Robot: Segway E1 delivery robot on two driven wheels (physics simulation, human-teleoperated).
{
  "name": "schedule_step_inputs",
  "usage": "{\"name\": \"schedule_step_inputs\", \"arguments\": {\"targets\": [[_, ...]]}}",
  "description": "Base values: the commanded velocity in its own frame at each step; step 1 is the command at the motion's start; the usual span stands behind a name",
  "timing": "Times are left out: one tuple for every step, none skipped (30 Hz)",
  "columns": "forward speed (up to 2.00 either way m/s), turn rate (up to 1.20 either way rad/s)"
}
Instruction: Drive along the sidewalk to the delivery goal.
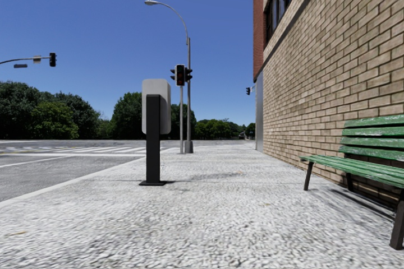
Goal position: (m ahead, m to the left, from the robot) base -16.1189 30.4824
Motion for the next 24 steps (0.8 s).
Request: {"name": "schedule_step_inputs", "arguments": {"targets": [[2.0, 0.0], [2.0, 0.0], [2.0, 0.0], [2.0, 0.0], [2.0, 0.0], [2.0, 0.0], [2.0, 0.0], [2.0, 0.0], [2.0, 0.0], [2.0, 0.0], [2.0, -0.05], [2.0, -0.15], [2.0, -0.23], [2.0, -0.23], [2.0, -0.32], [2.0, -0.36], [2.0, -0.37], [2.0, -0.37], [2.0, -0.37], [2.0, -0.37], [2.0, -0.37], [2.0, -0.37], [2.0, -0.37], [2.0, -0.36]]}}
